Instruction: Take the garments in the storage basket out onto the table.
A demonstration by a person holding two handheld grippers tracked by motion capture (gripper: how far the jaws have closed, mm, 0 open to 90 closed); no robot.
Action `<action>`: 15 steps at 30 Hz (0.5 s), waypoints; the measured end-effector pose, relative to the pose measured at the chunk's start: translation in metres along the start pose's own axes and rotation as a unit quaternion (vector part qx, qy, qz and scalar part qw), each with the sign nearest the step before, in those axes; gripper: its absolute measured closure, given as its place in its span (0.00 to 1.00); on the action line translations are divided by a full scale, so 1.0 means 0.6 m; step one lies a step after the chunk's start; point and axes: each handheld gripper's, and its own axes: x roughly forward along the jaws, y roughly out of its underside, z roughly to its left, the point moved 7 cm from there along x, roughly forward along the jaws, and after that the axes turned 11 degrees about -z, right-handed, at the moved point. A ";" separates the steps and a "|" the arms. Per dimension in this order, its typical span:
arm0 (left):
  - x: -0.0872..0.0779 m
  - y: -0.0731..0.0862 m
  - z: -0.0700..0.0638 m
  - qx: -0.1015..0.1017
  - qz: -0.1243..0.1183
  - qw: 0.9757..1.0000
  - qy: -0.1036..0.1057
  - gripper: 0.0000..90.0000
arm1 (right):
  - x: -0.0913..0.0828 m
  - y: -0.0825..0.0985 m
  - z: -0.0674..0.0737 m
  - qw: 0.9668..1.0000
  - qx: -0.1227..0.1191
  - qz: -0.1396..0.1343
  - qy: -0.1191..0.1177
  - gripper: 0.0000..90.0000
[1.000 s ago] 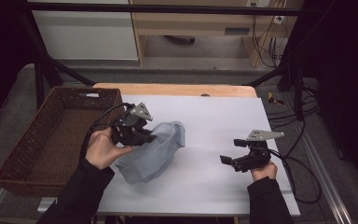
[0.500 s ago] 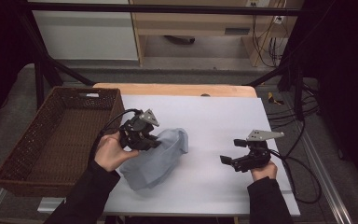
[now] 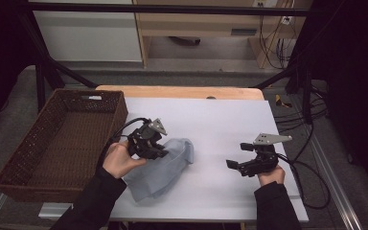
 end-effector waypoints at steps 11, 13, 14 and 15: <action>0.007 0.012 0.002 -0.002 0.006 1.000 -0.004 0.64 | 0.001 0.001 0.000 1.000 0.001 0.001 -0.001 0.05; 0.003 0.011 0.001 -0.010 -0.003 1.000 -0.002 0.53 | 0.001 0.000 0.000 1.000 0.001 0.001 -0.001 0.05; 0.000 0.011 0.001 -0.012 -0.009 1.000 -0.002 0.44 | 0.000 0.000 0.000 1.000 0.001 0.000 -0.001 0.05; -0.005 0.010 0.000 -0.011 -0.016 1.000 -0.005 0.39 | 0.000 0.000 0.000 1.000 0.001 0.000 0.000 0.05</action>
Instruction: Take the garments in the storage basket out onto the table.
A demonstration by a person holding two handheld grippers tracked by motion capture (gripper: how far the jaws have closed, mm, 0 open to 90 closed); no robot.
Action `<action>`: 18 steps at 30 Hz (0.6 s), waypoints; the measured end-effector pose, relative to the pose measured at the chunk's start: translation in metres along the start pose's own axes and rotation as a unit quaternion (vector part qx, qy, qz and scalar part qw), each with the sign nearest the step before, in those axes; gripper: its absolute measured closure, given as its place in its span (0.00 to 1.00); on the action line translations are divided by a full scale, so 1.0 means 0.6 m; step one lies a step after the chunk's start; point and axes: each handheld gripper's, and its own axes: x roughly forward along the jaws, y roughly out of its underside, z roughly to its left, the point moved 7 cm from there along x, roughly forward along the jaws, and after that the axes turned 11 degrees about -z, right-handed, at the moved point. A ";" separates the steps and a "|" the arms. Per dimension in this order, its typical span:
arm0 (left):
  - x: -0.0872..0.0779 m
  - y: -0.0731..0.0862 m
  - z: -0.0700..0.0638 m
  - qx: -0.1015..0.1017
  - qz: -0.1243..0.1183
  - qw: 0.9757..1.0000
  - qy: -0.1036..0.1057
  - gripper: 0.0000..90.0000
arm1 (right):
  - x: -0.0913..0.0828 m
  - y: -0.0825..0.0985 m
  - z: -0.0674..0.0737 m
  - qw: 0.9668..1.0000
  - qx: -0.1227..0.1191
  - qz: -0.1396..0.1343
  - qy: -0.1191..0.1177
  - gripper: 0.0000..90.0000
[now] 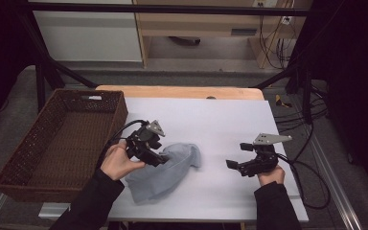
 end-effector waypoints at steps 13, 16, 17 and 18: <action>-0.027 0.006 -0.002 -0.001 -0.006 1.000 -0.008 0.08 | -0.001 0.000 0.000 1.000 0.001 0.000 -0.001 0.05; -0.034 0.006 0.000 -0.005 -0.010 1.000 -0.012 0.06 | -0.001 -0.001 0.000 1.000 0.001 -0.001 -0.001 0.05; -0.036 0.007 0.001 -0.006 -0.011 1.000 -0.014 0.06 | -0.002 -0.001 0.000 1.000 0.000 -0.002 -0.001 0.05; -0.038 0.008 0.001 -0.005 -0.011 1.000 -0.016 0.05 | -0.002 -0.001 0.000 1.000 0.000 -0.002 -0.001 0.05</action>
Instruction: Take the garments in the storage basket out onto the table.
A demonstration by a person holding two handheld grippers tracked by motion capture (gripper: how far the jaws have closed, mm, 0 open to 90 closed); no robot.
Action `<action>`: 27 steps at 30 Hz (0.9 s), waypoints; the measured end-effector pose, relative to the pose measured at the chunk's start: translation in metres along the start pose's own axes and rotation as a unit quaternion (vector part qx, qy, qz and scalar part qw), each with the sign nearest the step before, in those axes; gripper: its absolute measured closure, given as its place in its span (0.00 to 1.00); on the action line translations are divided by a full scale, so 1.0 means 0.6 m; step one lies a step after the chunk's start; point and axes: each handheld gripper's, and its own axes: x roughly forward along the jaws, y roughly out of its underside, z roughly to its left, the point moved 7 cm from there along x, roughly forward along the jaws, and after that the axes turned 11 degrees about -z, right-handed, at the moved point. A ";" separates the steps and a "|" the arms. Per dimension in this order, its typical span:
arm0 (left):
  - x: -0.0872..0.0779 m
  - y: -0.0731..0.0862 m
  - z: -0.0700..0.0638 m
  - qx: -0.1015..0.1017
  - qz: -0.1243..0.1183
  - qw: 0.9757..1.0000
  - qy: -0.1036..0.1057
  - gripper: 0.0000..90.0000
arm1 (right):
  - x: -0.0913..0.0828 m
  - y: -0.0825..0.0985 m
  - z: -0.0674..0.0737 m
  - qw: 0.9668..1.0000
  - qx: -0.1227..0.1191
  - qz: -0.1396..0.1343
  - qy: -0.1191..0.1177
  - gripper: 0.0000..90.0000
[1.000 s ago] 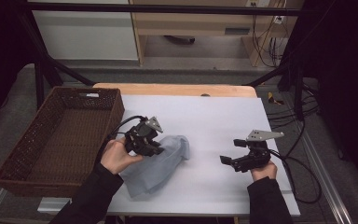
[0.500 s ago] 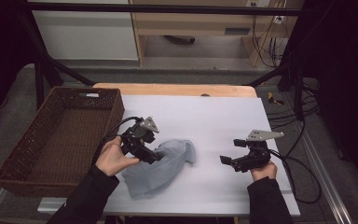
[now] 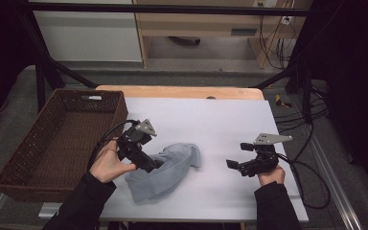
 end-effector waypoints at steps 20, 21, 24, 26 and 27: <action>-0.079 0.062 0.042 -0.039 -0.043 0.998 -0.039 0.03 | 0.000 0.000 0.000 1.000 0.001 -0.001 0.000 0.05; -0.082 0.067 0.044 -0.040 -0.044 0.997 -0.040 0.03 | 0.000 0.000 0.000 1.000 0.001 -0.001 0.000 0.05; -0.088 0.081 0.049 -0.046 -0.046 0.997 -0.043 0.03 | 0.000 0.000 0.000 1.000 0.002 -0.001 0.001 0.05; -0.092 0.090 0.052 -0.047 -0.047 0.997 -0.046 0.03 | 0.000 0.000 0.000 1.000 0.002 0.000 0.001 0.05; -0.093 0.093 0.054 -0.049 -0.048 0.997 -0.047 0.03 | 0.000 0.000 0.000 1.000 0.002 0.000 0.001 0.05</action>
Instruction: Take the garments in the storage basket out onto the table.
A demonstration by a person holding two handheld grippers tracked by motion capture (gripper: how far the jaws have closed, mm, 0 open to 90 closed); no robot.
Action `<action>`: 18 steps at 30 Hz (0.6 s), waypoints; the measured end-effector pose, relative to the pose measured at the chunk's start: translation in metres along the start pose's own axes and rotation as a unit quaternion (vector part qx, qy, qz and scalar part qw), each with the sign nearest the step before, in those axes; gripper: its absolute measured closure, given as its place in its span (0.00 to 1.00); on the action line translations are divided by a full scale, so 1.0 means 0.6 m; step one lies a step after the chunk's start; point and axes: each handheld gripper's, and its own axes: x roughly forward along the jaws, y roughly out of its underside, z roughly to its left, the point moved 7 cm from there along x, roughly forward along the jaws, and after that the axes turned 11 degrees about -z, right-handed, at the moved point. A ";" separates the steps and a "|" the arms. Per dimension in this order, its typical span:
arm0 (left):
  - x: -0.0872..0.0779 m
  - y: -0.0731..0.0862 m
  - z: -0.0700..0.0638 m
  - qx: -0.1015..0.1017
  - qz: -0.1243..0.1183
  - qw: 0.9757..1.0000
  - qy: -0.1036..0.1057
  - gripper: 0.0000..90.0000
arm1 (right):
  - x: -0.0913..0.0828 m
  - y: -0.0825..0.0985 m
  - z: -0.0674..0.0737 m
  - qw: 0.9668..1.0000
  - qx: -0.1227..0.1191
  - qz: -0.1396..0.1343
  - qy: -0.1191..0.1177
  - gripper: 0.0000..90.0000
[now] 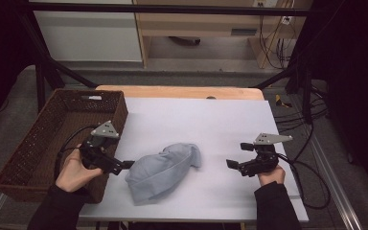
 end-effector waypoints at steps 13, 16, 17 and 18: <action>-0.018 0.038 0.024 -0.017 -0.013 1.000 -0.013 0.03 | 0.000 0.001 0.000 1.000 0.000 0.002 -0.001 0.05; -0.021 0.047 0.029 -0.023 -0.015 0.999 -0.017 0.03 | 0.001 0.001 0.000 1.000 0.001 0.002 -0.001 0.05; -0.022 0.049 0.031 -0.025 -0.016 0.999 -0.017 0.03 | 0.001 0.001 0.000 1.000 0.000 0.002 -0.001 0.05; -0.023 0.052 0.032 -0.027 -0.017 0.999 -0.017 0.03 | 0.001 0.001 0.001 1.000 0.001 0.002 -0.001 0.05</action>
